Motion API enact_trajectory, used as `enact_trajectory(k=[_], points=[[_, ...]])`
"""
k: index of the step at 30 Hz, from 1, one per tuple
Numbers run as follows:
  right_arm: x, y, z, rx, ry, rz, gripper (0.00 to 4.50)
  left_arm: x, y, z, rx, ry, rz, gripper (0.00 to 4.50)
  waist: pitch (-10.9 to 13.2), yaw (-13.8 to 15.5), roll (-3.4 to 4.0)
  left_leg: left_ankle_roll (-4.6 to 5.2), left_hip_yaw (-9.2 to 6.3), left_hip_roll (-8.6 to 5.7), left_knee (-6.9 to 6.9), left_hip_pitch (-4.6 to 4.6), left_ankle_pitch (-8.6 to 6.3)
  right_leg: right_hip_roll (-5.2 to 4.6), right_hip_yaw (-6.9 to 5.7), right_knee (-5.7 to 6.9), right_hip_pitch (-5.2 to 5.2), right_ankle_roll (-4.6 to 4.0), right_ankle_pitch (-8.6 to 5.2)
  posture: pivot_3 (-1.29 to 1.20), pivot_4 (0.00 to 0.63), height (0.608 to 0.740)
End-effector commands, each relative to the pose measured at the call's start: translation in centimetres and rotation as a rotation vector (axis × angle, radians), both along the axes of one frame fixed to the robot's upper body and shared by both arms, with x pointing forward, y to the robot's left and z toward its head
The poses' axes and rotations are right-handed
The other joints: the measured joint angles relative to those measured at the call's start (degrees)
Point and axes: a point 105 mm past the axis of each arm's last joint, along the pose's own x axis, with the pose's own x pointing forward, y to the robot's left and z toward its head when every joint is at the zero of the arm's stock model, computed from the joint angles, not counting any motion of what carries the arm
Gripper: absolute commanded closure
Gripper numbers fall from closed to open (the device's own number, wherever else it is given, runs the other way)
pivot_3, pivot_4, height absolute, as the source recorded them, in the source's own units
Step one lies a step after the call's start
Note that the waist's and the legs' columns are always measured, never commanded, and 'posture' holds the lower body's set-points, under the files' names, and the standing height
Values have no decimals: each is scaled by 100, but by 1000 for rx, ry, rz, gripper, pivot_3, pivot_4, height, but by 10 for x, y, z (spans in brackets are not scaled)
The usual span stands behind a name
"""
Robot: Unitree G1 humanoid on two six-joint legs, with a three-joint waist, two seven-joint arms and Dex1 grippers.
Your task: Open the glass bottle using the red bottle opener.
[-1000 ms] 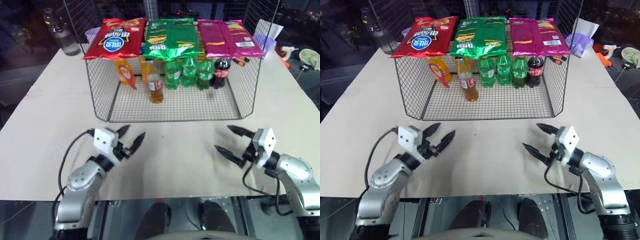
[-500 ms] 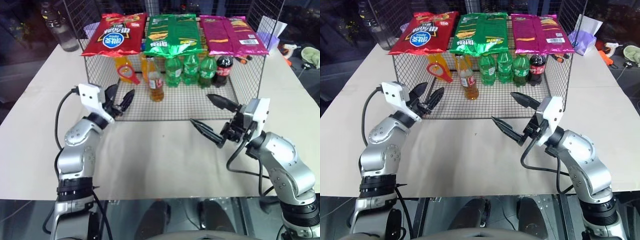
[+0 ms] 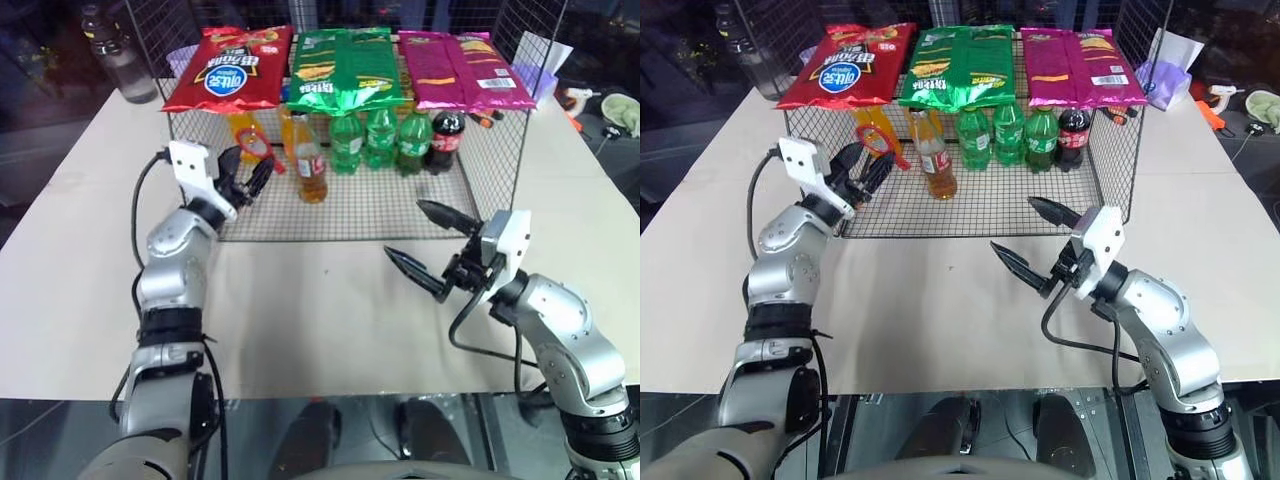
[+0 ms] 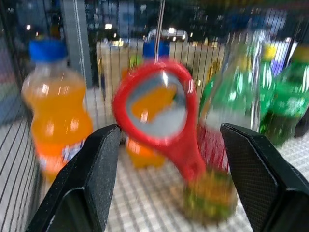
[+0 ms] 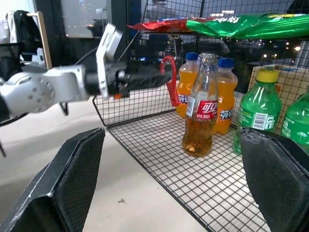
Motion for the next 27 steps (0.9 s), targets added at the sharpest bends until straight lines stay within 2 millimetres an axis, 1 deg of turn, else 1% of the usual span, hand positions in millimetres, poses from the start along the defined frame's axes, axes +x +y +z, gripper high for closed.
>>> enact_trajectory(k=[1, 5, 13, 21, 22, 23, 25, 27], points=[[-5, -1, 4, -7, -38, -4, 35, 0, 4, 21, -4, -76, 2, 1096, 0, -13, 0, 0, 0, 0, 0, 0, 0, 0, 0, 0, -1, 0, 0, 0, 150, 740], [-6, -1, 1, -13, -31, -14, 35, 2, 7, 26, -19, -92, 8, 1096, 0, -19, 0, 0, 3, 0, 0, -1, 1, 2, 3, 6, -6, 0, 0, 0, 150, 740], [-5, 0, 0, -23, -29, -20, 35, 3, 9, 16, -18, -70, 15, 1096, -1, -17, -1, 0, 2, -1, 1, -2, 1, 1, 3, 6, -6, 0, 0, 0, 150, 740], [-5, 3, -1, -27, -25, -9, 35, 3, 10, 20, -11, -78, 15, 1096, -1, -18, -2, 0, 3, -1, 2, -2, 1, 1, 3, 7, -7, 0, 0, 0, 150, 740], [-5, 3, -1, -27, -25, -10, 0, 3, 10, 19, -11, -77, 10, 1646, -1, -18, -2, 0, 3, -1, 2, -2, 1, 1, 3, 7, -6, 0, 0, 0, 150, 740], [-5, 3, -1, -27, -25, -10, 0, 3, 9, 19, -8, -75, 5, 1915, -2, -18, -2, 0, 3, -1, 3, -2, 1, 2, 3, 7, -7, 0, 0, 0, 150, 740], [-4, 3, -1, -26, -26, -12, 0, 3, 7, 17, -1, -69, -3, 2624, -2, -19, -3, 0, 3, -2, 3, -2, 1, 2, 3, 8, -6, 0, 0, 0, 150, 740], [-4, 3, -1, -27, -27, -14, 0, 4, 5, 13, 2, -57, -10, 3551, -2, -19, -4, -1, 3, -2, 4, -2, 1, 1, 3, 9, -6, 0, 0, 0, 150, 740]])
